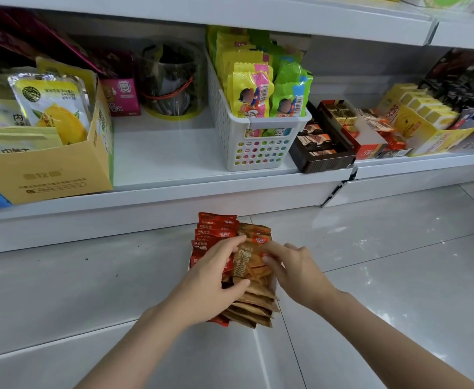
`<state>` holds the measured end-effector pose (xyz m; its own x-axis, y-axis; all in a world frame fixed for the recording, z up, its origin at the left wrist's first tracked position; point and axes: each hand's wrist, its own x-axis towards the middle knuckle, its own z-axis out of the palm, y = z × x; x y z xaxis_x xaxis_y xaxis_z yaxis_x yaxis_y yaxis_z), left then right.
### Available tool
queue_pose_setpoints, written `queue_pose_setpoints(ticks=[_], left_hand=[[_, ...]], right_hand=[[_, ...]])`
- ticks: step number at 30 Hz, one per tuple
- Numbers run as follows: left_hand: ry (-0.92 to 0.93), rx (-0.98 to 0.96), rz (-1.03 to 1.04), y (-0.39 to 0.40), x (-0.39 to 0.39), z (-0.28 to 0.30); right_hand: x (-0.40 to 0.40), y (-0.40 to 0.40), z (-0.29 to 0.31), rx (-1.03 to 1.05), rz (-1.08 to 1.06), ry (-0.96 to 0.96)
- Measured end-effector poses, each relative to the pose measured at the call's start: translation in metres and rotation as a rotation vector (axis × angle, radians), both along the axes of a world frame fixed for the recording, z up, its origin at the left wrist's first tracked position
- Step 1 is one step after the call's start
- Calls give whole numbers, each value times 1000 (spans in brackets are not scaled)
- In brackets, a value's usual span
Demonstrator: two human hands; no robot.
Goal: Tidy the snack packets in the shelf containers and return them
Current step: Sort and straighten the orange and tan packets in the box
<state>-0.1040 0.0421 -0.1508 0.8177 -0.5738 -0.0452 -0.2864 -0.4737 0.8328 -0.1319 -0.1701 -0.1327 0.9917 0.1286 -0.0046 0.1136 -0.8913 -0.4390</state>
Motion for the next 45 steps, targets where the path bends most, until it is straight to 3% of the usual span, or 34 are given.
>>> queue_pose_setpoints(ticks=[4,6,8,10,13,16,20,24,27,29,33,35,40,45], left_hand=[[-74,73,-5,-11,7,4],[-163,119,-43,-13,8,7],[-196,173,-110,-13,5,6],[-165,201,-153,-12,3,4],[-102,198,-128,-9,3,3],[-36,212,-116,-9,4,6],[-11,226,-168,-6,3,11],[-182,300,-279,-7,0,20],[-174,278,-280,-16,1,26],[-130,256,-271,-19,3,26],[40,115,-196,-18,7,22],[138,82,-125,-18,9,19],[384,-120,90,-18,11,8],[553,-269,45,-15,10,10]], right_hand=[[5,-2,11,-53,55,178],[5,-7,21,93,62,340],[8,-11,26,330,-99,412],[12,-15,22,318,-257,253],[15,-13,10,45,-188,41],[18,-9,3,-72,-111,9],[19,-5,-3,-64,-170,-52],[20,4,-8,-46,-181,4],[18,8,-14,-44,-183,21],[15,3,-11,97,-228,-25],[16,-13,19,658,-496,43],[16,-23,36,826,-554,49],[12,-35,60,918,-573,44],[9,-30,54,951,-564,159]])
